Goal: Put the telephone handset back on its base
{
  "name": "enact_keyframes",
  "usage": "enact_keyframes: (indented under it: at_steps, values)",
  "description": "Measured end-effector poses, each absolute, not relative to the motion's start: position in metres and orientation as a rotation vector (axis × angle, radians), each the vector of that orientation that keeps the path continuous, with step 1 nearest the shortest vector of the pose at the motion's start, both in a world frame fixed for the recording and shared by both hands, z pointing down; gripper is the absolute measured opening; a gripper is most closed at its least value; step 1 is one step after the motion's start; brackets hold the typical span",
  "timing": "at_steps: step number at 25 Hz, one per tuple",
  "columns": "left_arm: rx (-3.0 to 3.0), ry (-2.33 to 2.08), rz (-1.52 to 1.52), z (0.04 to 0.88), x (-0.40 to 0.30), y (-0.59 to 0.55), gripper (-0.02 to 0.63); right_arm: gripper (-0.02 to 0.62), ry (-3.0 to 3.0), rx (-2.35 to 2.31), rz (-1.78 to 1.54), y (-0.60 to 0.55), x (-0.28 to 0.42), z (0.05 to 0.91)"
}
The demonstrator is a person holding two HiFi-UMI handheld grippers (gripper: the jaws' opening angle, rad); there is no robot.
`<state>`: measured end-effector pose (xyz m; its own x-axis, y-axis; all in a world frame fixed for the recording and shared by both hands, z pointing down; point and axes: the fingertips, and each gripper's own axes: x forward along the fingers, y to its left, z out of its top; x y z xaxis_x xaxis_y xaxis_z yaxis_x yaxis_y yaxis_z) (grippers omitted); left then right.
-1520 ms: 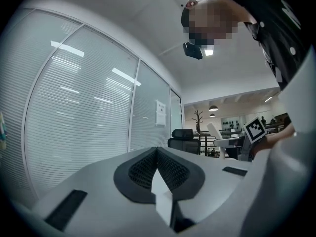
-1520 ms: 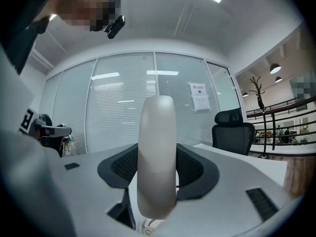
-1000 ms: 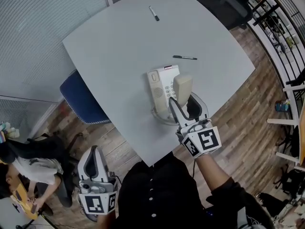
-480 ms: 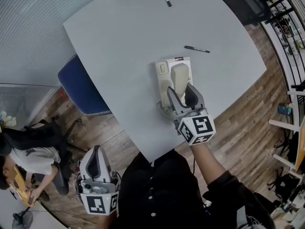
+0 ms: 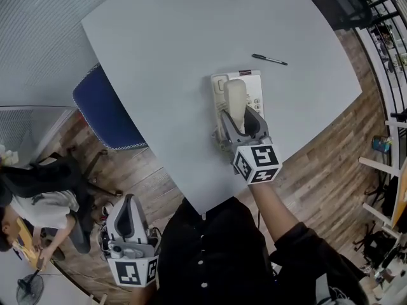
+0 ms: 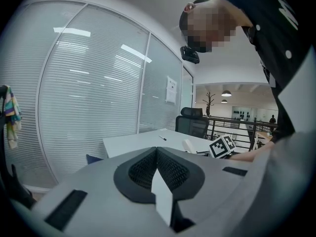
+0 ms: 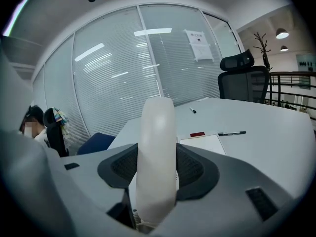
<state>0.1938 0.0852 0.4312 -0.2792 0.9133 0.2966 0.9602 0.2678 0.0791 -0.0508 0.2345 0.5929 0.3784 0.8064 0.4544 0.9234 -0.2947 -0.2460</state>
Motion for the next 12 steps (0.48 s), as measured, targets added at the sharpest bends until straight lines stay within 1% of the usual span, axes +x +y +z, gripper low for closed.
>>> enact_keyframes:
  at_steps: [12]
  values:
    - [-1.739,-2.315,-0.427,0.446,0.192,0.090,0.014,0.233,-1.566,-2.091,-0.440,0.247,-0.042,0.626]
